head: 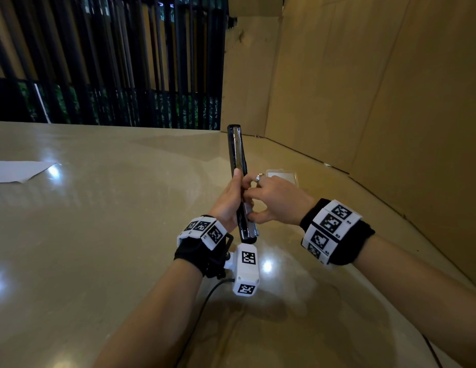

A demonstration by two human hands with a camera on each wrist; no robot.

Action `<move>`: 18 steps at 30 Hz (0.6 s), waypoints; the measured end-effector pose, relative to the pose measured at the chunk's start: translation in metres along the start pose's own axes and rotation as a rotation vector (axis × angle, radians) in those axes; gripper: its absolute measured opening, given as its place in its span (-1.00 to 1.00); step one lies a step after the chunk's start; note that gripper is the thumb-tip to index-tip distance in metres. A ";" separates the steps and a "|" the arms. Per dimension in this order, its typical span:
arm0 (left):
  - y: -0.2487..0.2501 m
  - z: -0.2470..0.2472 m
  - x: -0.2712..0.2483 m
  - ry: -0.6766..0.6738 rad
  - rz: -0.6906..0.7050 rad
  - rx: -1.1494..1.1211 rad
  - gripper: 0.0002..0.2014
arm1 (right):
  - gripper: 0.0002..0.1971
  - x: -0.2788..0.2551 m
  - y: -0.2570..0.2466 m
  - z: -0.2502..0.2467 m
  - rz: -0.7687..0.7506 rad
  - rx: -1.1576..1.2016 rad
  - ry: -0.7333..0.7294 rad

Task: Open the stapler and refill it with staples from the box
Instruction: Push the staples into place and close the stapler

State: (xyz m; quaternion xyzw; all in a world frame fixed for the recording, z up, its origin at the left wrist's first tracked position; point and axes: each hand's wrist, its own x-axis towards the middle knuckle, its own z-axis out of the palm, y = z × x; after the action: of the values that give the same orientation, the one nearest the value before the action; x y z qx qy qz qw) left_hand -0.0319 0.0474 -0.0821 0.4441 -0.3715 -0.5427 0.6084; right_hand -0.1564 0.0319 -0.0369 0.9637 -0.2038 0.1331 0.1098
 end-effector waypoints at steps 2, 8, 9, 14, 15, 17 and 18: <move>0.000 -0.001 0.002 -0.012 -0.001 -0.037 -0.46 | -0.83 -0.003 0.000 -0.001 -0.004 0.010 0.002; 0.002 0.000 0.000 -0.001 -0.039 -0.115 -0.41 | -0.89 -0.011 -0.009 0.000 0.047 0.100 0.069; 0.003 -0.001 0.000 0.016 -0.041 -0.128 -0.42 | -0.88 -0.012 -0.009 0.000 0.051 0.107 0.090; 0.005 -0.007 0.005 0.086 -0.023 -0.214 -0.48 | -0.76 -0.015 -0.010 0.008 0.101 0.181 0.185; 0.005 -0.006 0.005 0.094 -0.006 -0.240 -0.49 | -0.73 -0.016 -0.009 0.010 0.168 0.304 0.240; 0.004 -0.005 0.006 0.110 0.036 -0.349 -0.51 | -0.60 -0.017 -0.008 0.010 0.315 0.598 0.268; 0.004 -0.004 0.006 0.123 0.056 -0.412 -0.52 | -0.49 -0.018 -0.008 0.009 0.373 0.669 0.214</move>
State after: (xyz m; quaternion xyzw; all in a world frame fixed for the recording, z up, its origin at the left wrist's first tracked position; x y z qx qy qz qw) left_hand -0.0256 0.0419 -0.0799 0.3320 -0.2273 -0.5619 0.7227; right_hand -0.1666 0.0433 -0.0521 0.8733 -0.3082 0.3097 -0.2155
